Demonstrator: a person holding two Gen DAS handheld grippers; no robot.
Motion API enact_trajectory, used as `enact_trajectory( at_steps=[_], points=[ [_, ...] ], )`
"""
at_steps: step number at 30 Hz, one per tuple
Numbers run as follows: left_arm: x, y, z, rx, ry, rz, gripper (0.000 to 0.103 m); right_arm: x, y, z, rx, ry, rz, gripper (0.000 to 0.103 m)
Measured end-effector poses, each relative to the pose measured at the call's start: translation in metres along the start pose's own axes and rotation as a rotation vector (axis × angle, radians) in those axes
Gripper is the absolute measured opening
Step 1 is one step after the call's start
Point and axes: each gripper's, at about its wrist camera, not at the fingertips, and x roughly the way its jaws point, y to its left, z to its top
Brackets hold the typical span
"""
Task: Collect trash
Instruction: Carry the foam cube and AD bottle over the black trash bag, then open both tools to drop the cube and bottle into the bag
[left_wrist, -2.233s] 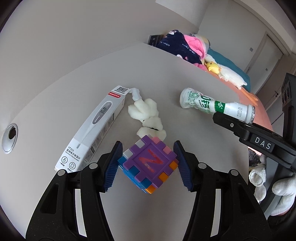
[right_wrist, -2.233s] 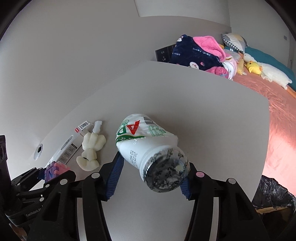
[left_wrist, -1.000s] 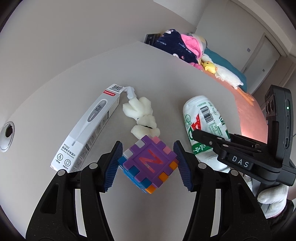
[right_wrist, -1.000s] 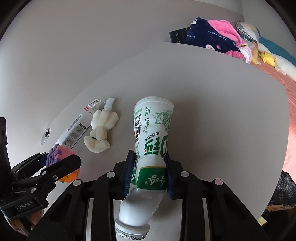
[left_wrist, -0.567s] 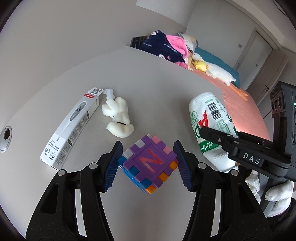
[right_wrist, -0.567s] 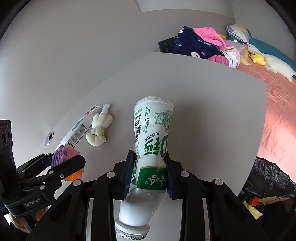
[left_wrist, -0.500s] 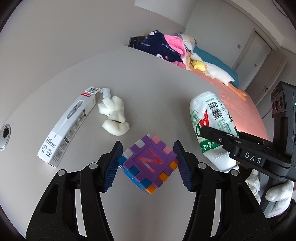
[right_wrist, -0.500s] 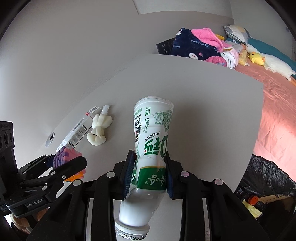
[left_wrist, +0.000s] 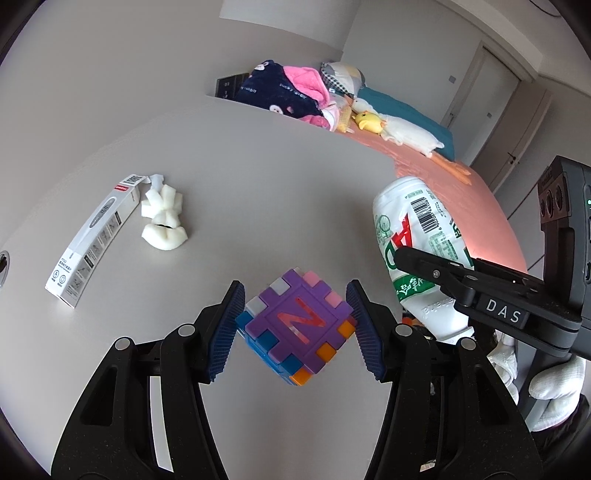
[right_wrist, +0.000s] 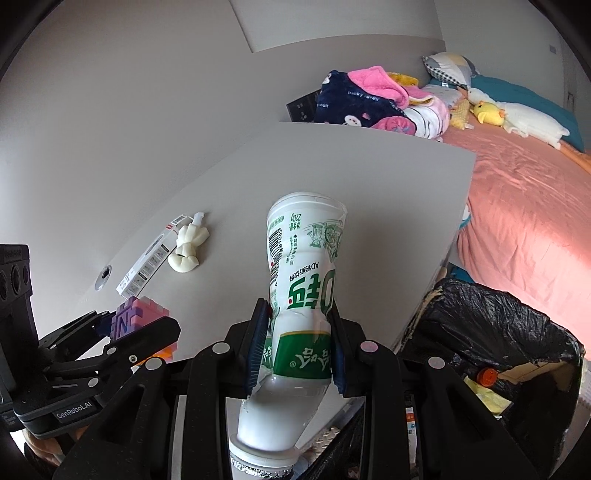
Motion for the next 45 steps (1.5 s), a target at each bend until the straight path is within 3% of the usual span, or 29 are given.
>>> enact_trajectory(
  at_steps=[30, 42, 43, 44, 45],
  points=[
    [0.018, -0.122, -0.024, 0.172, 0.056, -0.115, 0.056, -0.094, -0.091, -0.043, 0.124, -0.107, -0.095, 0.032],
    [0.026, -0.171, -0.037, 0.266, 0.107, -0.203, 0.056, -0.130, -0.127, -0.055, 0.188, -0.139, -0.158, 0.032],
    [0.028, -0.174, -0.039, 0.276, 0.120, -0.219, 0.066, -0.133, -0.131, -0.056, 0.198, -0.141, -0.166, 0.032],
    [0.027, -0.178, -0.042, 0.280, 0.136, -0.233, 0.091, -0.135, -0.134, -0.057, 0.208, -0.142, -0.176, 0.042],
    [0.028, -0.179, -0.043, 0.278, 0.147, -0.242, 0.096, -0.137, -0.137, -0.057, 0.220, -0.140, -0.195, 0.055]
  ],
)
